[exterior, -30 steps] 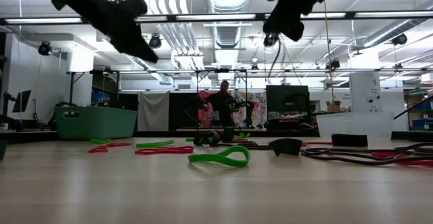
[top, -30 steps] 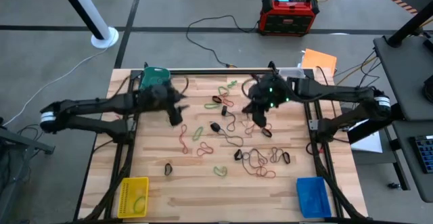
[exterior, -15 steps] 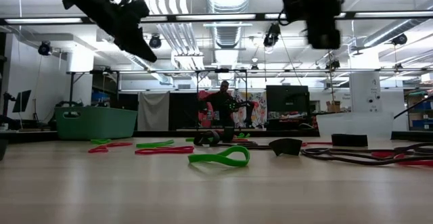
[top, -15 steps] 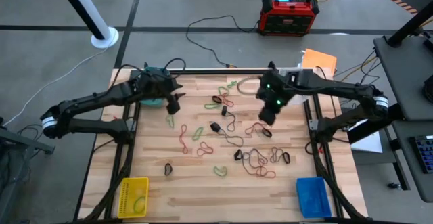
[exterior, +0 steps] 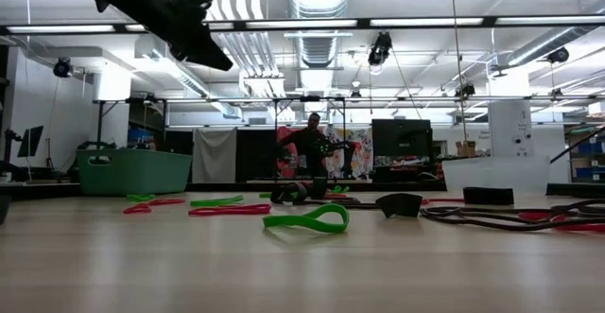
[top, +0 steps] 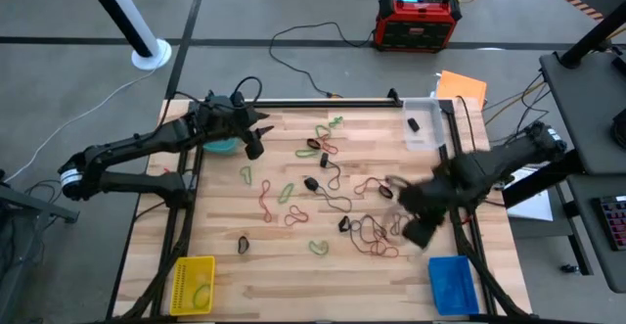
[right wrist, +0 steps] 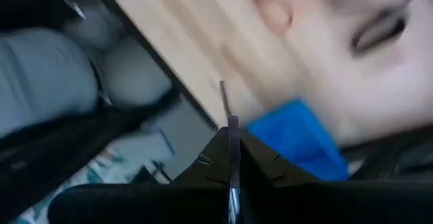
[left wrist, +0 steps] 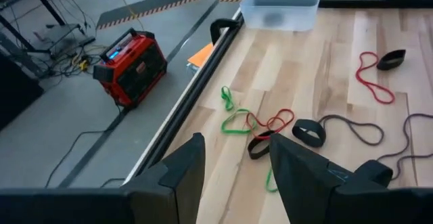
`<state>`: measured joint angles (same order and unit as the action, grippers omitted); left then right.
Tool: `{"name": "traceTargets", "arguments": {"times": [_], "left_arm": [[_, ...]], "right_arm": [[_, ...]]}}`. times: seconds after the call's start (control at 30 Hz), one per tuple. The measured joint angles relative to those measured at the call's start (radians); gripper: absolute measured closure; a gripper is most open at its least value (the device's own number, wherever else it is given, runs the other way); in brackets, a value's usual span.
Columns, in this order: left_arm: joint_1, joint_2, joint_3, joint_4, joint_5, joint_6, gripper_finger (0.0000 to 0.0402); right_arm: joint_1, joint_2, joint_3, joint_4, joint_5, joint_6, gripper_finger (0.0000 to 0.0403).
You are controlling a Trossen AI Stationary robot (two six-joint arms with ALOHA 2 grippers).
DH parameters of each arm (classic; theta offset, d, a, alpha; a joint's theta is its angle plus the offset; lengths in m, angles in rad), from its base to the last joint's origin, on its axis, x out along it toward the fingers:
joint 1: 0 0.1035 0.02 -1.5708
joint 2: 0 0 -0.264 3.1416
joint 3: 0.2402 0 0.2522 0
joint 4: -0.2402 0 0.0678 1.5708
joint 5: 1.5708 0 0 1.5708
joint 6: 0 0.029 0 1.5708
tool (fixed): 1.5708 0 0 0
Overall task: Sort rubber bands into baskets
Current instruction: Put the violet rubber band into the blue bin
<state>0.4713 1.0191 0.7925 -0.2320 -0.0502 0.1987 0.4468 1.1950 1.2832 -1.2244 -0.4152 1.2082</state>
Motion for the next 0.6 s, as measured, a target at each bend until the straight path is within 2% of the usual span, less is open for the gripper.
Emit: {"name": "traceTargets", "arguments": {"times": [0.17,0.33,0.43,0.6], "left_arm": [[0.0,0.0,0.0,-0.003,0.0,-0.037,0.0251],[-0.001,0.0,0.0,-0.005,0.01,-0.084,0.0251],[-0.004,0.0,0.0,-0.006,0.016,-0.113,0.0251],[-0.016,0.0,-0.001,-0.007,0.016,-0.13,0.0251]], "right_arm": [[0.247,0.043,-0.023,-0.001,-0.005,0.24,0.0394],[0.381,0.091,-0.047,0.009,-0.003,0.475,0.0394],[0.419,0.126,-0.051,0.012,-0.003,0.501,0.0394],[0.429,0.187,-0.057,-0.003,-0.002,0.438,0.0394]]}}
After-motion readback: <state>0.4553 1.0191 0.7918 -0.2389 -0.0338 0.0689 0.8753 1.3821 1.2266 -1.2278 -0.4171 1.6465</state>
